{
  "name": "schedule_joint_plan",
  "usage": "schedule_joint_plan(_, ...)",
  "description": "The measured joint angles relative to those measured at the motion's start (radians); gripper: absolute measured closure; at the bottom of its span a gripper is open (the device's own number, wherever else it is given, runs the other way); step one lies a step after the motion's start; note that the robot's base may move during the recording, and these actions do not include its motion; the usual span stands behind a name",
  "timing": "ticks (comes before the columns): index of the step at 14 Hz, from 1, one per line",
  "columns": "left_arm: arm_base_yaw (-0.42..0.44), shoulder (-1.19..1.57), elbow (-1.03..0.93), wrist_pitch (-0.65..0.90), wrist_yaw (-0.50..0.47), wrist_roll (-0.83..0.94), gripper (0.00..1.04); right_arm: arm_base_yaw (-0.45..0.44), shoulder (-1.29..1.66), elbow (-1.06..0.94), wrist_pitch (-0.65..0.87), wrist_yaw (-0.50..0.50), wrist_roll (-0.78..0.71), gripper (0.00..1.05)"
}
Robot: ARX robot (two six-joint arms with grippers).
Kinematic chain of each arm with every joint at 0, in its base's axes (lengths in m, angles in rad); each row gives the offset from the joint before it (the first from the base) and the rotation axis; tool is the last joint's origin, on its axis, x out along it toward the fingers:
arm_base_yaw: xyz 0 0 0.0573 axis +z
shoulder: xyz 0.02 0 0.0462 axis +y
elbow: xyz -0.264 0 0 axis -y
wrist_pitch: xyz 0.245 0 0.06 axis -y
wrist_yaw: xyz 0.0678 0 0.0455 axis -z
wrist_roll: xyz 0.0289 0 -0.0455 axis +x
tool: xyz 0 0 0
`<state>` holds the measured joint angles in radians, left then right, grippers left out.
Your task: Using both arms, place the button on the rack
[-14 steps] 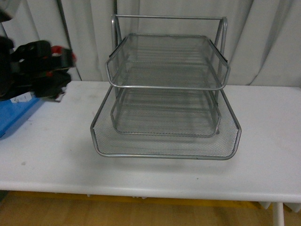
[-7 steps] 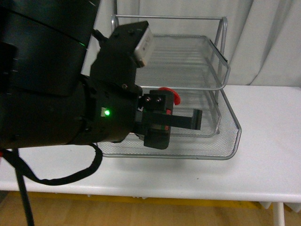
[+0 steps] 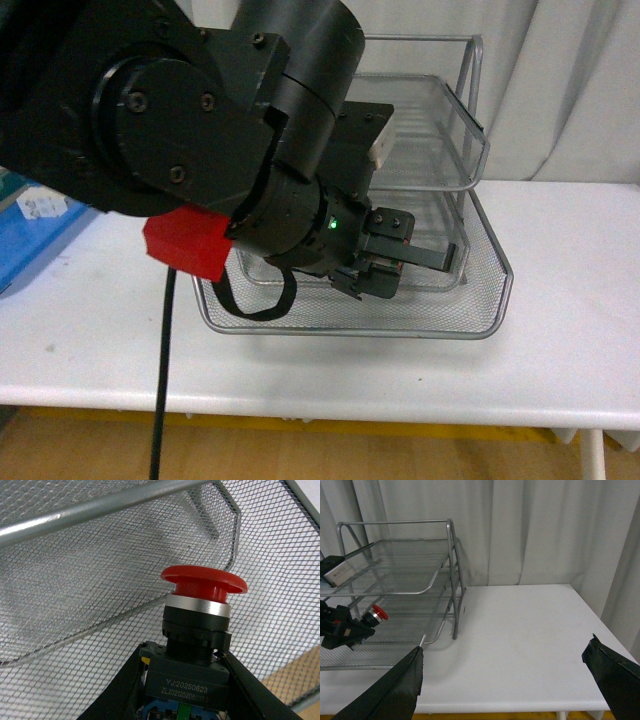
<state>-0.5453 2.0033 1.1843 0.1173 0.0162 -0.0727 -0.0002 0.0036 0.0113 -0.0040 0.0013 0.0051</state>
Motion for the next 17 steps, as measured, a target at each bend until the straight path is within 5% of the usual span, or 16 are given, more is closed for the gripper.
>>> schedule_joint_plan(7, 0.051, 0.177, 0.311, -0.213, -0.058, 0.055, 0.68, 0.0, 0.0, 0.0, 0.0, 0.0, 0.0, 0.06)
schedule_joint_plan(12, 0.057, 0.195, 0.349, -0.236, -0.018, 0.044, 0.07, 0.0, 0.0, 0.0, 0.0, 0.0, 0.0, 0.06)
schedule_joint_plan(17, 0.044, 0.051, 0.244, -0.221, -0.013, 0.051, 0.07, 0.0, 0.0, 0.0, 0.0, 0.0, 0.0, 0.06)
